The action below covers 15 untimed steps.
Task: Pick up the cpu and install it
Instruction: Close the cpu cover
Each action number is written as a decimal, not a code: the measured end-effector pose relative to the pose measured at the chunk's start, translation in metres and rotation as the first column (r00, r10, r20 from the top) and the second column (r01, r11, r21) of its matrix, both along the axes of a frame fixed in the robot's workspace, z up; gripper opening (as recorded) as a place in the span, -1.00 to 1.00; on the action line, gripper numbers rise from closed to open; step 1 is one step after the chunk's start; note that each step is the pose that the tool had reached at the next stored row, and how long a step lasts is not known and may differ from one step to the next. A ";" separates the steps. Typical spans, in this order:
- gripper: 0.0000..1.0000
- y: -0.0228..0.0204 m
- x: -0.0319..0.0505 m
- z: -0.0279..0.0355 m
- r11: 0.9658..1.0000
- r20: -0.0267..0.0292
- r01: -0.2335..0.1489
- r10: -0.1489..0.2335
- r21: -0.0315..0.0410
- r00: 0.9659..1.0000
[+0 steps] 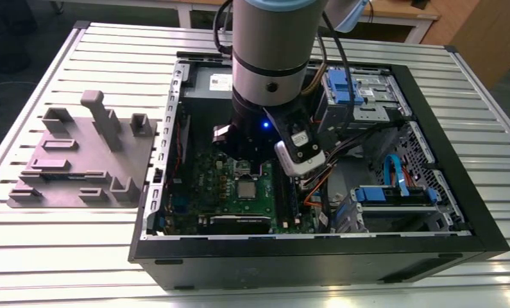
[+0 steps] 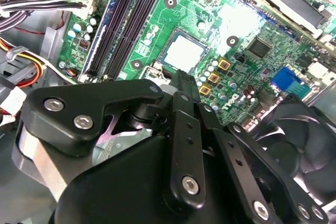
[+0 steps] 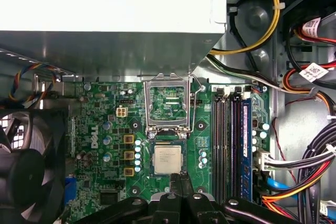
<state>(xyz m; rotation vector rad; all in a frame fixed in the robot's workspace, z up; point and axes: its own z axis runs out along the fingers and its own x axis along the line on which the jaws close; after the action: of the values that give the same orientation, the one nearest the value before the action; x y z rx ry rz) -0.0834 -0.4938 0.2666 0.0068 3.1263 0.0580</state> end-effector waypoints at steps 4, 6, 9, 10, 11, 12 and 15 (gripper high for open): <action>-0.80 0.0000 0.0000 0.0000 0.999 0.000 -0.044 0.044 0.000 0.999; -0.80 0.0000 0.0000 0.0000 0.997 0.000 -0.078 0.078 0.000 0.997; -0.80 0.0000 0.0000 0.0000 0.992 0.000 -0.129 0.129 0.000 0.992; -0.80 0.0000 0.0000 0.0000 0.990 0.000 -0.144 0.144 0.000 0.990; -0.80 0.0000 0.0000 0.0000 0.987 0.000 -0.159 0.159 0.000 0.987; -0.80 0.0000 0.0000 0.0000 0.985 0.000 -0.175 0.175 0.000 0.985; -0.80 0.0000 0.0000 0.0000 0.976 0.000 -0.220 0.220 0.000 0.976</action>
<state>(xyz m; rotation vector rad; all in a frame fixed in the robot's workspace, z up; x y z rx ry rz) -0.0834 -0.4938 0.2666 -0.3394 3.1121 0.0601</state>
